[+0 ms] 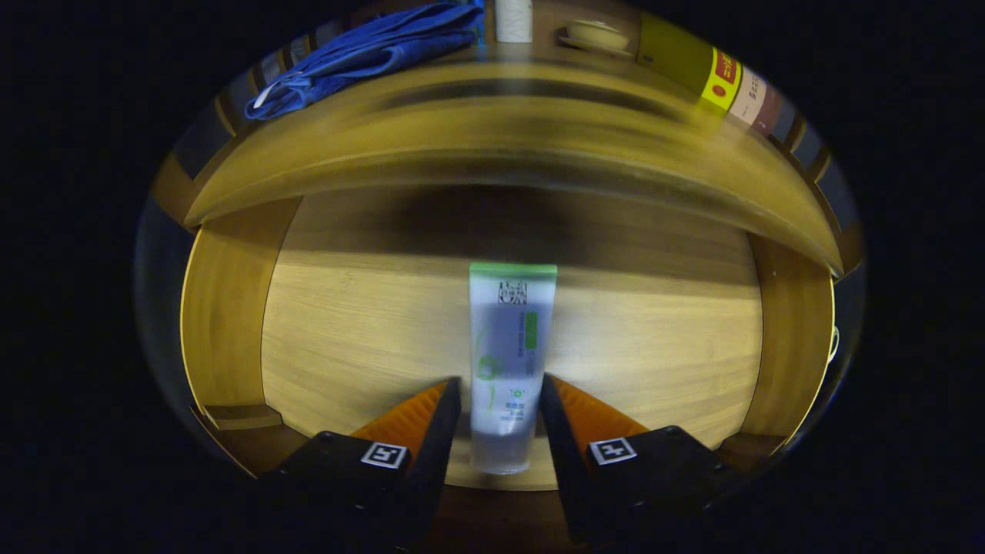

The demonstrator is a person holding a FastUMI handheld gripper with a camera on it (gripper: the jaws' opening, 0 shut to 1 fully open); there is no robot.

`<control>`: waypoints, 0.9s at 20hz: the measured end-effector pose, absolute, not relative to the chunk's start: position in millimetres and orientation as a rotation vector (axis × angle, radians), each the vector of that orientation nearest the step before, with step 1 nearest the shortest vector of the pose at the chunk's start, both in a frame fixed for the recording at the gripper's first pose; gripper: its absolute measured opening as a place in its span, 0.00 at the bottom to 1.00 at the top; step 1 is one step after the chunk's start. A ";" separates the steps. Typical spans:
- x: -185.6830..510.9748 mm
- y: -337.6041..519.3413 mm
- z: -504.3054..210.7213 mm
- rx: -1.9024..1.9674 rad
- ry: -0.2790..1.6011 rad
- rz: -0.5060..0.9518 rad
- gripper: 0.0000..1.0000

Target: Pull open the drawer, take out the items inside it, and place them on the countertop above the cabinet.

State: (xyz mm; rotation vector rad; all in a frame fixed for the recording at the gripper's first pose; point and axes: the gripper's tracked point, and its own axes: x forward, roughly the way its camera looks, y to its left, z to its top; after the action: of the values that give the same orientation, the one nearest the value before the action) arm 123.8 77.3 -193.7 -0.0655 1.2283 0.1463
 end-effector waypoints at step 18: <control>136.6 81.1 -149.1 0.028 0.992 0.224 0.50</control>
State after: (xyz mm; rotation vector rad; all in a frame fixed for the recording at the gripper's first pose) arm 136.6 81.1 -149.1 0.0283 0.9915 0.2240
